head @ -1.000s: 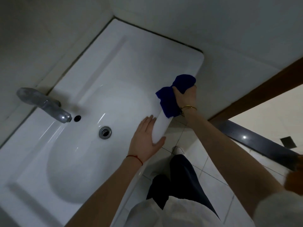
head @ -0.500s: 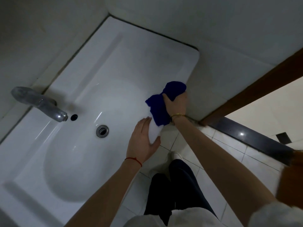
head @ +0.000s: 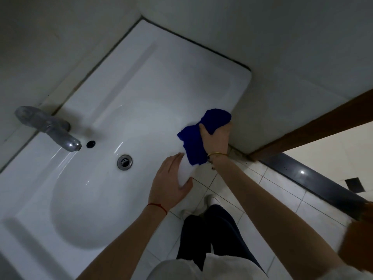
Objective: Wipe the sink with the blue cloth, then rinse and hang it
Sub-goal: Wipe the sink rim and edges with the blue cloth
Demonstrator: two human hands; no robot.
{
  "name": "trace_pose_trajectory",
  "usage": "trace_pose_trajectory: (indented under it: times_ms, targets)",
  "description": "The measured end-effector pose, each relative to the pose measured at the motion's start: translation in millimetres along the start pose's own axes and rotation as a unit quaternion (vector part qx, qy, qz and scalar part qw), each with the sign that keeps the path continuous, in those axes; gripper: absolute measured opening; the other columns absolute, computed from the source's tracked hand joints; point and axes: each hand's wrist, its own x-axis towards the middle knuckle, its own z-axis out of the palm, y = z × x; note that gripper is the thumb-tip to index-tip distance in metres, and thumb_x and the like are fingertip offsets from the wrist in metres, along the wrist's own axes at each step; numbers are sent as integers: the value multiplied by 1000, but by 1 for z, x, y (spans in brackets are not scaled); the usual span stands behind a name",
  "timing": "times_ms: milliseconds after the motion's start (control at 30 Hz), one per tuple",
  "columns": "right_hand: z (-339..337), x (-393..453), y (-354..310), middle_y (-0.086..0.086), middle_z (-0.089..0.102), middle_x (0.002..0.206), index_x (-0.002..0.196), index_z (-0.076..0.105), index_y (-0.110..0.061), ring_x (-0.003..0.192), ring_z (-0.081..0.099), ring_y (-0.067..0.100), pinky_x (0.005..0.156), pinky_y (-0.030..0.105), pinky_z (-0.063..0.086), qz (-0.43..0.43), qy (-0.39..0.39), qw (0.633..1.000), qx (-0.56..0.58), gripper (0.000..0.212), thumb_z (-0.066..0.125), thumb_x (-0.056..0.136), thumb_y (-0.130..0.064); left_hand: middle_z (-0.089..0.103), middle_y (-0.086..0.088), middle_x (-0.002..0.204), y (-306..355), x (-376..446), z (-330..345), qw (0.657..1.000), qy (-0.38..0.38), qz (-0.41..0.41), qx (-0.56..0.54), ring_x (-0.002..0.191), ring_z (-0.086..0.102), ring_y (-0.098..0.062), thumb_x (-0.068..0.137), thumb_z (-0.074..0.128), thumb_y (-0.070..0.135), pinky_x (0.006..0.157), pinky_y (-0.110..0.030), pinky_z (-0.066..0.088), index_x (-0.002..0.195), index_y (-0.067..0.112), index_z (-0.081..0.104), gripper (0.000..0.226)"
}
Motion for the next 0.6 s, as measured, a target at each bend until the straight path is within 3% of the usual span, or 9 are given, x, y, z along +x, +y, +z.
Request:
trace_pose_trajectory:
  times_ms: [100, 233, 367, 467, 533, 600]
  targets:
    - [-15, 40, -21, 19, 41, 143, 142, 25, 8, 129, 44, 28, 111, 29, 31, 14, 4, 996, -88, 89, 60, 88, -52, 50, -3, 141, 7, -2, -8, 999, -6, 9, 34, 127, 43, -12, 84, 58, 49, 110, -4, 16, 146, 11, 42, 75]
    - [-19, 76, -30, 23, 49, 135, 138, 33, 9, 122, 50, 33, 107, 40, 38, 29, 57, 987, -150, 100, 51, 80, -72, 53, -7, 138, 13, -2, -11, 999, -2, 7, 42, 124, 44, -13, 82, 61, 44, 108, 1, 12, 143, 8, 44, 73]
    - [-13, 52, -25, 15, 41, 144, 144, 24, 6, 129, 44, 24, 109, 25, 31, 29, 36, 995, -83, 85, 62, 88, -47, 50, -5, 143, 11, -3, -9, 998, 0, 16, 66, 130, 42, -15, 84, 57, 48, 115, -14, 21, 146, 9, 42, 75]
    - [-2, 17, -11, 12, 30, 152, 149, 11, 0, 137, 35, 23, 117, 36, 25, 35, 18, 999, 9, 95, 70, 84, -37, 48, -5, 146, 9, -3, -7, 997, -1, 13, 72, 134, 43, -19, 85, 58, 49, 114, -31, 31, 148, 11, 39, 76]
    - [2, 5, -4, 12, 29, 152, 151, 7, -3, 137, 36, 24, 115, 43, 31, 51, 5, 998, 46, 102, 74, 81, -36, 47, -4, 147, 9, -4, -7, 997, -2, 10, 76, 135, 41, -18, 85, 58, 49, 115, -30, 29, 149, 12, 37, 77]
    - [-1, 10, -3, 13, 31, 150, 150, 7, -2, 134, 39, 26, 114, 38, 33, 62, -15, 997, 49, 102, 74, 81, -35, 46, -1, 147, 9, -4, -7, 998, 0, -1, 68, 135, 39, -14, 84, 59, 48, 115, -24, 23, 149, 14, 36, 77]
